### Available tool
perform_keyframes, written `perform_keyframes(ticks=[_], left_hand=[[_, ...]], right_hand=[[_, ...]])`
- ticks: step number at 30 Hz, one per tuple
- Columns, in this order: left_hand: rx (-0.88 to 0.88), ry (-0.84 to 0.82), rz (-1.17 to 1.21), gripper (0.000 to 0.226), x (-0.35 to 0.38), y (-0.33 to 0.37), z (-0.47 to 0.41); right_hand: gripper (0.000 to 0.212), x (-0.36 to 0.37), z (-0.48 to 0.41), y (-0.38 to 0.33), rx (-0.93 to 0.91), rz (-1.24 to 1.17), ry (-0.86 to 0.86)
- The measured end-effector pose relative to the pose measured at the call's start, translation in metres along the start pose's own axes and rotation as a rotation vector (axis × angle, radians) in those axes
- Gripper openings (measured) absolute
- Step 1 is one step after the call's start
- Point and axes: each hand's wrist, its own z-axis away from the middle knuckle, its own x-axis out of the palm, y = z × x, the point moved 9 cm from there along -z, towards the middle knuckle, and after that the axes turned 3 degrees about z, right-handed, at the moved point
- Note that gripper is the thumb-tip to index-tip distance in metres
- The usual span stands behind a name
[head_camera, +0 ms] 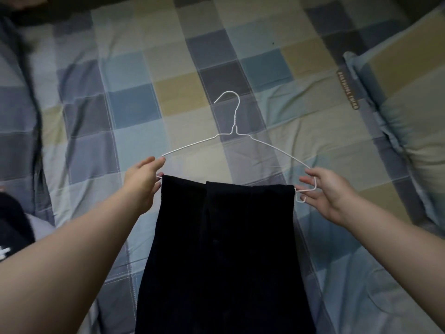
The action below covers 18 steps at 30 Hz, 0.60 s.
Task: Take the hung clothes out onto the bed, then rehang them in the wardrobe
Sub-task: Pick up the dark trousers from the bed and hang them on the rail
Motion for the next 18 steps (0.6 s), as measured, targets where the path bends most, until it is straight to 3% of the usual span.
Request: perform_keyframes(ticks=[7,15,18], left_hand=[[0.018,-0.021,0.08,0.035,-0.041,0.044,0.144],[0.117,-0.164,-0.075,0.03,-0.098,0.072,0.298],[0.172,-0.279,-0.154,0.018,-0.103,0.083,0.35]], right_hand=[[0.018,-0.042,0.151,-0.011,-0.015,-0.029,0.032],[0.013,-0.097,0.346,0.021,-0.09,-0.087,0.192],[0.009,-0.129,0.422,0.043,-0.133,-0.049,0.268]])
